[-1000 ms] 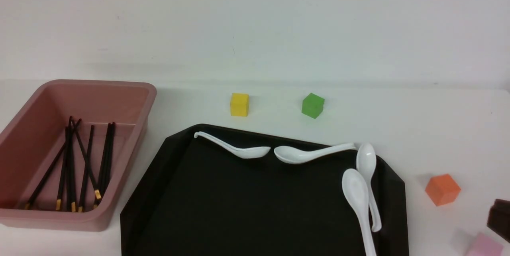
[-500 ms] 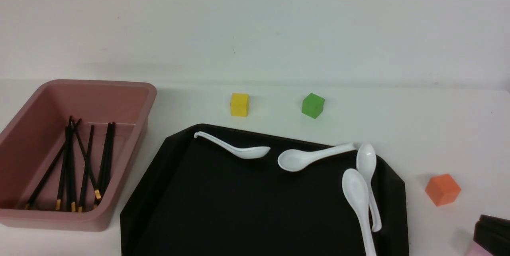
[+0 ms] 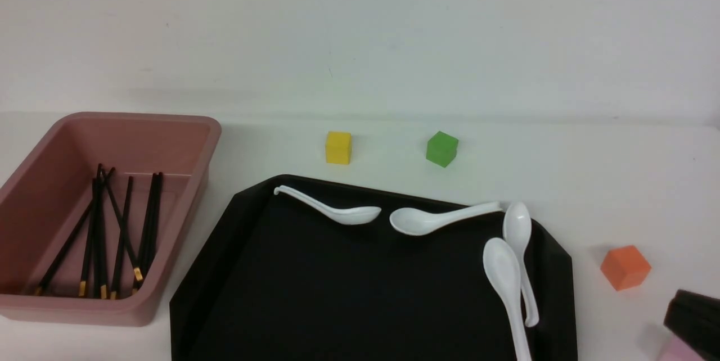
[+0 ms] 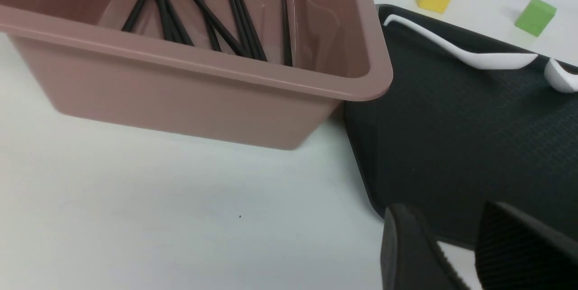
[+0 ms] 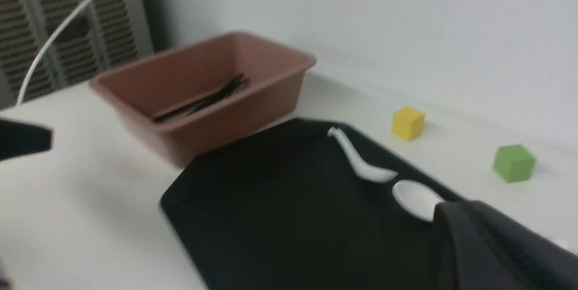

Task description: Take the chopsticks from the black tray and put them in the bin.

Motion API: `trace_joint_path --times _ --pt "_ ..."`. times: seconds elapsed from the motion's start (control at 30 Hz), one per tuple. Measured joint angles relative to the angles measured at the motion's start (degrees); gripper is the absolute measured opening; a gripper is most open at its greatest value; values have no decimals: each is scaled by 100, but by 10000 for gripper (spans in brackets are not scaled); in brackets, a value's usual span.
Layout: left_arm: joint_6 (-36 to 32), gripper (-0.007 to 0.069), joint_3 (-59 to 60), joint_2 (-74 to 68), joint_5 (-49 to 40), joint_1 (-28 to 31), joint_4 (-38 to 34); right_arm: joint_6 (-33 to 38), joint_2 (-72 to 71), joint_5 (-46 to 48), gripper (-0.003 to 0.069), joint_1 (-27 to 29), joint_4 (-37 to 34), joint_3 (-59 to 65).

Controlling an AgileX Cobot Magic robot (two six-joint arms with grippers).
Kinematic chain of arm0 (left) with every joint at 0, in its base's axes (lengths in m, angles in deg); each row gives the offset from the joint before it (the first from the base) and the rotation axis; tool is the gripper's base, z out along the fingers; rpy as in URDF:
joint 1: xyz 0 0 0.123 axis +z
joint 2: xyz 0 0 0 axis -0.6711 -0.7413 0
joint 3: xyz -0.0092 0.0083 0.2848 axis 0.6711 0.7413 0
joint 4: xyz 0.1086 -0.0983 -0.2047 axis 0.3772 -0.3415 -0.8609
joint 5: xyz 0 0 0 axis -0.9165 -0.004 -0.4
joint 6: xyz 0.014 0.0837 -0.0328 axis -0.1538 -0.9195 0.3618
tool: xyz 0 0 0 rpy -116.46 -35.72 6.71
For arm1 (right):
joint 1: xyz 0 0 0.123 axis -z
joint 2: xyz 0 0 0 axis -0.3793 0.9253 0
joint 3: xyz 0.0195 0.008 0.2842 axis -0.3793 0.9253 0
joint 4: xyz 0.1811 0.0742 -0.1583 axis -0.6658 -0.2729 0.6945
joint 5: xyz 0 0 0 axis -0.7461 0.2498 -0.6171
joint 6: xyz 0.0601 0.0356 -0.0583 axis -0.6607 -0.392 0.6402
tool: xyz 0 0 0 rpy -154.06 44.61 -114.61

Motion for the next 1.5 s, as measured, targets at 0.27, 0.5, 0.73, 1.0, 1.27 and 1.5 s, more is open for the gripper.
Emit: trace_joint_path --times 0.27,0.5,0.73,1.0,1.27,1.5 --pt "0 238 0 0 0 0 0 0 -993 -209 39 1401 0 1195" --pt "0 238 0 0 0 0 0 0 -1848 115 42 2420 83 1900" --pt "0 238 0 0 0 0 0 -4 -1882 951 46 2737 238 1951" --pt "0 238 0 0 0 0 0 -4 -1882 1096 57 2737 252 1931" --pt "0 238 0 0 0 0 0 -4 -1882 1096 63 2737 257 1929" --pt "0 238 0 0 0 0 0 -4 -1882 1096 65 2737 257 1929"
